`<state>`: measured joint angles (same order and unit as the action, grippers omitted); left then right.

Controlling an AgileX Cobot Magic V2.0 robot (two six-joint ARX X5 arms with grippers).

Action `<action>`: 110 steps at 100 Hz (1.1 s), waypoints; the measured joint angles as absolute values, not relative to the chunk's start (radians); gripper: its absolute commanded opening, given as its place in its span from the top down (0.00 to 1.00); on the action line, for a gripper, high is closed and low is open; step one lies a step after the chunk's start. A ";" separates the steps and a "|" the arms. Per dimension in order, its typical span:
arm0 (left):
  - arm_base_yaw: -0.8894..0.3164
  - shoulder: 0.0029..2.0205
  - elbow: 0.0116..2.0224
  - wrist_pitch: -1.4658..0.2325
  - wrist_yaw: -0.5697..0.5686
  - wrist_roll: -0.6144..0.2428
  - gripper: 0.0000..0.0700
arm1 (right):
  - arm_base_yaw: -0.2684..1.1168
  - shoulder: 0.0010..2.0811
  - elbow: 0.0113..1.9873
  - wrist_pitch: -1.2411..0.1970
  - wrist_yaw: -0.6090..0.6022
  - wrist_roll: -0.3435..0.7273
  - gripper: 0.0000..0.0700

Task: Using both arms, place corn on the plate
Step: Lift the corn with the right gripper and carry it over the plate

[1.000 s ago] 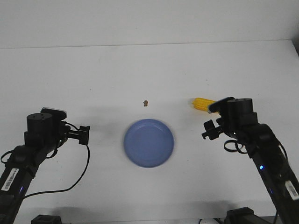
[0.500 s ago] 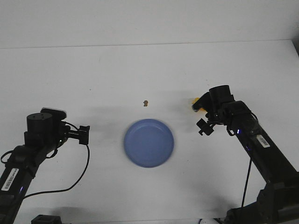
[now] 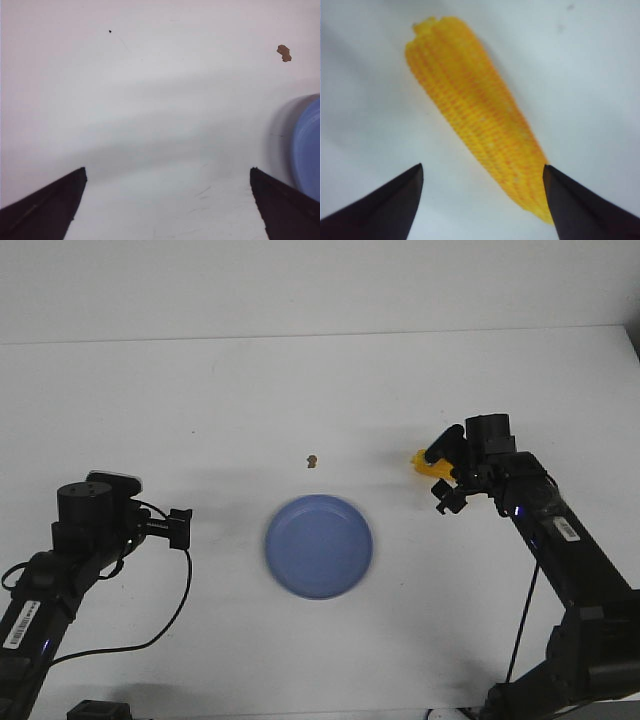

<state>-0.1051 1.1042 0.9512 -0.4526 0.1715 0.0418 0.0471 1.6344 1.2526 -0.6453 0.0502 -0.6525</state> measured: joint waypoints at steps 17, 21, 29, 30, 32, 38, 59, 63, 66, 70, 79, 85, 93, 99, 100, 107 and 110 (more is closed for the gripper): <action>-0.105 1.104 0.951 -0.453 0.171 0.042 0.03 | 0.036 1.670 1.253 -0.606 0.012 -0.655 0.29; -0.105 1.104 0.951 -0.453 0.171 0.042 0.03 | 0.037 1.676 1.256 -0.601 0.002 -0.655 0.29; -0.105 1.104 0.951 -0.453 0.171 0.042 0.03 | 0.037 1.701 1.270 -0.588 -0.006 -0.655 0.29; -0.105 1.104 0.951 -0.453 0.171 0.042 0.03 | 0.037 1.705 1.272 -0.586 -0.008 -0.654 0.29; -0.105 1.104 0.951 -0.453 0.171 0.042 0.03 | 0.037 1.714 1.275 -0.583 -0.012 -0.654 0.29; -0.105 1.104 0.951 -0.453 0.171 0.042 0.03 | 0.037 1.736 1.284 -0.581 -0.019 -0.654 0.29; -0.105 1.104 0.951 -0.453 0.171 0.042 0.03 | 0.033 1.811 1.353 -0.580 -0.020 -0.654 0.32; -0.105 1.104 0.951 -0.453 0.171 0.042 0.03 | 0.032 1.823 1.358 -0.583 -0.022 -0.654 0.39; -0.105 1.104 0.951 -0.453 0.171 0.042 0.03 | 0.032 1.829 1.360 -0.587 -0.022 -0.654 0.48; -0.105 1.104 0.951 -0.453 0.171 0.042 0.03 | 0.031 1.831 1.360 -0.593 -0.022 -0.654 0.61; -0.105 1.104 0.951 -0.453 0.171 0.042 0.03 | 0.025 1.831 1.361 -0.596 -0.024 -0.653 0.79; -0.105 1.104 0.951 -0.453 0.171 0.042 0.03 | 0.018 1.831 1.361 -0.597 -0.026 -0.650 0.89; -0.105 1.104 0.951 -0.453 0.171 0.042 0.03 | 0.012 1.831 1.366 -0.608 -0.030 -0.643 0.95; -0.105 1.104 0.951 -0.453 0.171 0.042 0.03 | 0.007 1.831 1.375 -0.633 -0.033 -0.630 0.95; -0.105 1.104 0.951 -0.453 0.171 0.042 0.03 | 0.006 1.831 1.376 -0.637 -0.034 -0.629 0.95; -0.105 1.104 0.951 -0.453 0.171 0.042 0.03 | 0.004 1.828 1.382 -0.657 -0.055 -0.620 0.95; -0.105 1.104 0.951 -0.453 0.171 0.042 0.03 | 0.003 1.824 1.383 -0.667 -0.062 -0.617 0.95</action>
<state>-0.1051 1.1042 0.9512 -0.4530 0.1715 0.0418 0.0032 1.8236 1.3827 -0.6670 -0.0616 -0.6170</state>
